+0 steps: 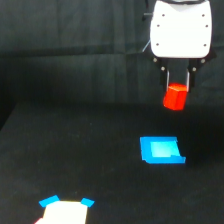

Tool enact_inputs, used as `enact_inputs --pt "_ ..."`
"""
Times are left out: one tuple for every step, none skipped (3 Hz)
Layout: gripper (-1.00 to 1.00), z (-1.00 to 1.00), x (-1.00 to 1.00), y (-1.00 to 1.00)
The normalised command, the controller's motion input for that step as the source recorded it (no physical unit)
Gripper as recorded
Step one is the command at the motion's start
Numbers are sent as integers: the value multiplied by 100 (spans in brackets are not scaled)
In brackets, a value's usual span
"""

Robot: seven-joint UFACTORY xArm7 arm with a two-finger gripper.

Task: Pick up the red object from the table

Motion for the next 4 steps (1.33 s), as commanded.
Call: enact_inputs --pt "-79 -8 3 17" --pt "-100 19 -5 15" --pt "-46 82 12 29" --pt "-100 11 -20 -58"
